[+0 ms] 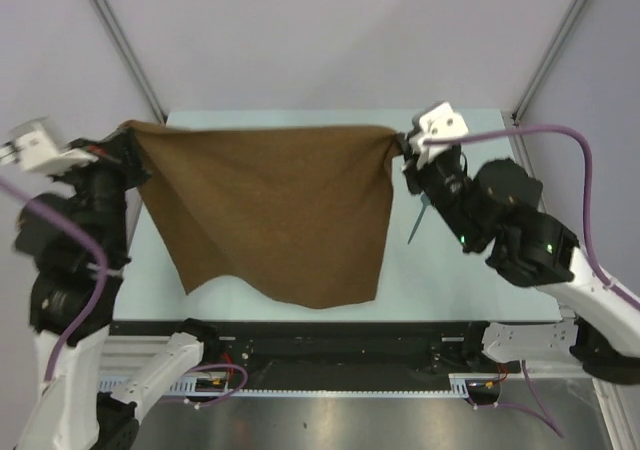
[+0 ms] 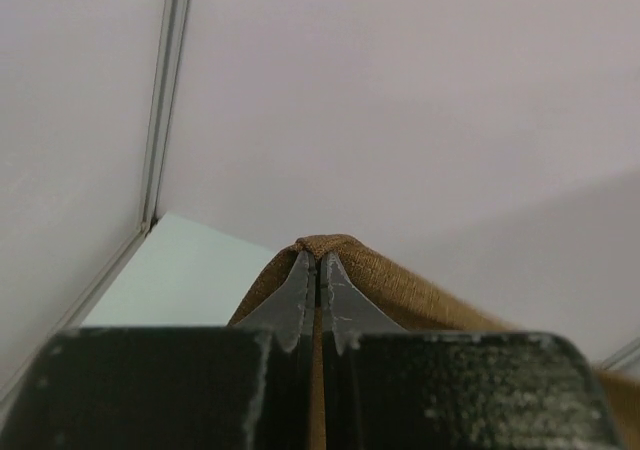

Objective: Fold the napkin, place the utensils inside, and roll it up
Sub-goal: Flatten the napkin out

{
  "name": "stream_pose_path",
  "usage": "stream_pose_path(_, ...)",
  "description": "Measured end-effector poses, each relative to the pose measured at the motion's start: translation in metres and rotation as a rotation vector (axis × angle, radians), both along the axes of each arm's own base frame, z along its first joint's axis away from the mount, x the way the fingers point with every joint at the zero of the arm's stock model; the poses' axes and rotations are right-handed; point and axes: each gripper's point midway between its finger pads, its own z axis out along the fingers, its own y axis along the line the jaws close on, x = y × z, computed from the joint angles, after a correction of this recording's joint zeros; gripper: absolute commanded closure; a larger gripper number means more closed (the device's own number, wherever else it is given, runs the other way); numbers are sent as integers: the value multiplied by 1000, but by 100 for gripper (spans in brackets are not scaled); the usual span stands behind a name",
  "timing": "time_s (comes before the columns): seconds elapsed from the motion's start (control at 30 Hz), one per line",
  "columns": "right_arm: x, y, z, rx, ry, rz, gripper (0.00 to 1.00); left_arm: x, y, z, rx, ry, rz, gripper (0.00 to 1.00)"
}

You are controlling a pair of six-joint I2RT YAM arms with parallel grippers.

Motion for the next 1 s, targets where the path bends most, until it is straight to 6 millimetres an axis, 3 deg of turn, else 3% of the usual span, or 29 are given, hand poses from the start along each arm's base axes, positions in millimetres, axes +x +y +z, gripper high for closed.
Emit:
stream_pose_path(0.1,53,-24,-19,4,35,-94,100,45,-14,-35,32,102,5,100)
stream_pose_path(0.2,113,-39,-61,-13,119,-148,100,102,-32,-84,78,239,-2,100)
stream_pose_path(0.33,200,-47,-140,-25,286,-157,100,184,-41,-170,118,454,-16,100)
stream_pose_path(0.37,228,-48,-169,-25,342,-158,100,200,-42,-190,121,498,-22,99)
stream_pose_path(0.43,270,-44,-218,-33,434,-147,100,240,-42,-235,114,589,-42,86)
stream_pose_path(0.47,292,-43,-245,-35,481,-147,96,259,-42,-259,108,640,-58,72)
stream_pose_path(0.5,312,-41,-274,-38,535,-146,59,280,-43,-281,96,688,-80,42)
stream_pose_path(0.57,350,-36,-310,-21,592,-145,35,324,-44,-312,71,746,-112,32)
stream_pose_path(0.67,402,-30,-355,13,647,-139,22,387,-47,-344,42,782,-136,24)
stream_pose_path(0.73,415,-30,-372,36,682,-137,18,401,-46,-360,36,816,-136,6)
stream_pose_path(0.8,409,-33,-381,47,727,-143,18,395,-45,-368,38,857,-134,0)
stream_pose_path(0.9,389,-41,-367,79,754,-162,20,374,-45,-351,34,855,-136,0)
stream_pose_path(1.0,353,-48,-340,120,779,-185,21,345,-46,-316,27,814,-145,0)
